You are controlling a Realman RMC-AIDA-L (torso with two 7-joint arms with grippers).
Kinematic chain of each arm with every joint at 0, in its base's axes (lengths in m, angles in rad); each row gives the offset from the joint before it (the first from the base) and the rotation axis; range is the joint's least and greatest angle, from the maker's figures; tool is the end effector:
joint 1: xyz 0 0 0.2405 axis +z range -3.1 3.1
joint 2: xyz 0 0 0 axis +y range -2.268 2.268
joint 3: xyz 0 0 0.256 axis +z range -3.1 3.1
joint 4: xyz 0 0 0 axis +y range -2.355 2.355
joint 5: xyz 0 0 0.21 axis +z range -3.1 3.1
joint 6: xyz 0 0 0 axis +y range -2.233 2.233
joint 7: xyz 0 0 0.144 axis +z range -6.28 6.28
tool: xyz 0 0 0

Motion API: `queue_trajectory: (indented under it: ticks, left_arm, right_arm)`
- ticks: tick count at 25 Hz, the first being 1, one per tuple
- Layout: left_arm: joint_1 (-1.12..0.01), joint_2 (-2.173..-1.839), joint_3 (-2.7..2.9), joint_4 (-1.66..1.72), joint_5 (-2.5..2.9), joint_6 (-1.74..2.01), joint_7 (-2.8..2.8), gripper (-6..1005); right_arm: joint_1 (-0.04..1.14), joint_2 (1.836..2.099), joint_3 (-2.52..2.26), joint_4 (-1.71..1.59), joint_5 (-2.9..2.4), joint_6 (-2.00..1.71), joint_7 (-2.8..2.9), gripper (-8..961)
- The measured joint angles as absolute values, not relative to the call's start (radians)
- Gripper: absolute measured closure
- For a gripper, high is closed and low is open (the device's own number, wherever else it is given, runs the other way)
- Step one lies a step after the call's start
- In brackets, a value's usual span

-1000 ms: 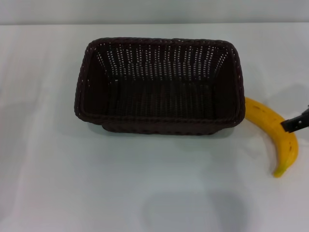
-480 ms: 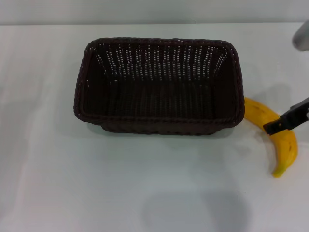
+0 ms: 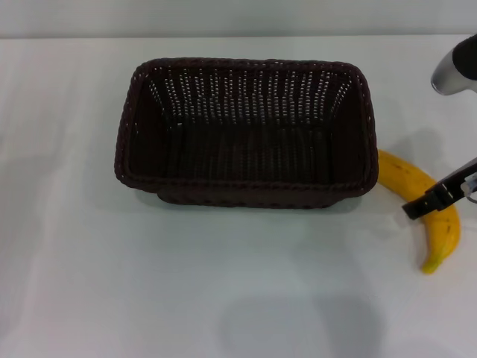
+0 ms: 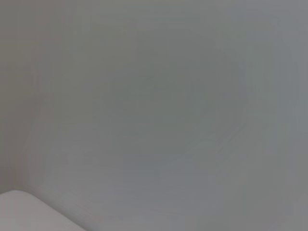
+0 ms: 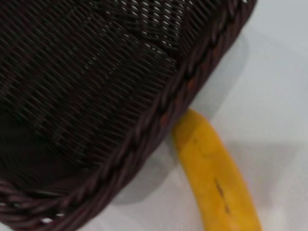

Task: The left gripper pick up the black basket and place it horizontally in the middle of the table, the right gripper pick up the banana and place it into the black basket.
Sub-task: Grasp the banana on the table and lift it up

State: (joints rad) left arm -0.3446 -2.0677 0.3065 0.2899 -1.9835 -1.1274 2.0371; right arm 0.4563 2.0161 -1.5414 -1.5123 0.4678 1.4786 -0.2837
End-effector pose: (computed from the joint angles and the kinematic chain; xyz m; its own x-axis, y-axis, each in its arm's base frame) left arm -0.4020 0.3059 0.0768 0.2089 -0.0210 0.9777 0.9775 0.0342 -0.2081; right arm 0.2032 0.3417 0.0170 0.6191 -0.7790 0.0997 -0.5825 -0.5406 -0.6069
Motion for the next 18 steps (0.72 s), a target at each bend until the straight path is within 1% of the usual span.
queue_trajectory:
  ticks: [18]
  left_arm:
    - [-0.346,-2.070,0.303,0.283,-1.986,-1.129,2.040,117]
  right_arm:
    - [0.485,2.012,-1.512,-1.419,0.448,1.467,-0.310,122]
